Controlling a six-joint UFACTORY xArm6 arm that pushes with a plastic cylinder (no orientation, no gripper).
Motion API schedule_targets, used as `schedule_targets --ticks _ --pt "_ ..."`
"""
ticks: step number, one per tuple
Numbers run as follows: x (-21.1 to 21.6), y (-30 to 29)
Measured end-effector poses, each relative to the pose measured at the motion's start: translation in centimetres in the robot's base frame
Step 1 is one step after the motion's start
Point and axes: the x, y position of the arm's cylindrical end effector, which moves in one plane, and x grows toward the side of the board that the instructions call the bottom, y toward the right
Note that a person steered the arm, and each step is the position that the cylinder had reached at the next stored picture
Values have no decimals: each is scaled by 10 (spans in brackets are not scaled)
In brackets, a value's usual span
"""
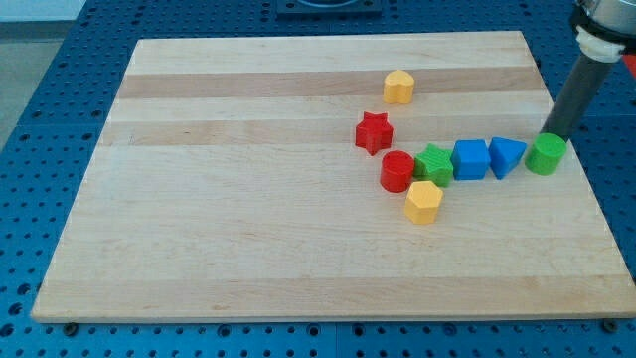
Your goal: Push the green circle to the right of the triangle
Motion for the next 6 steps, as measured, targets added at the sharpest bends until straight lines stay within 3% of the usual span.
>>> schedule_targets --ticks 2,5,6 --pt "14 0" --pt "-51 -21" --pt "-52 -47"
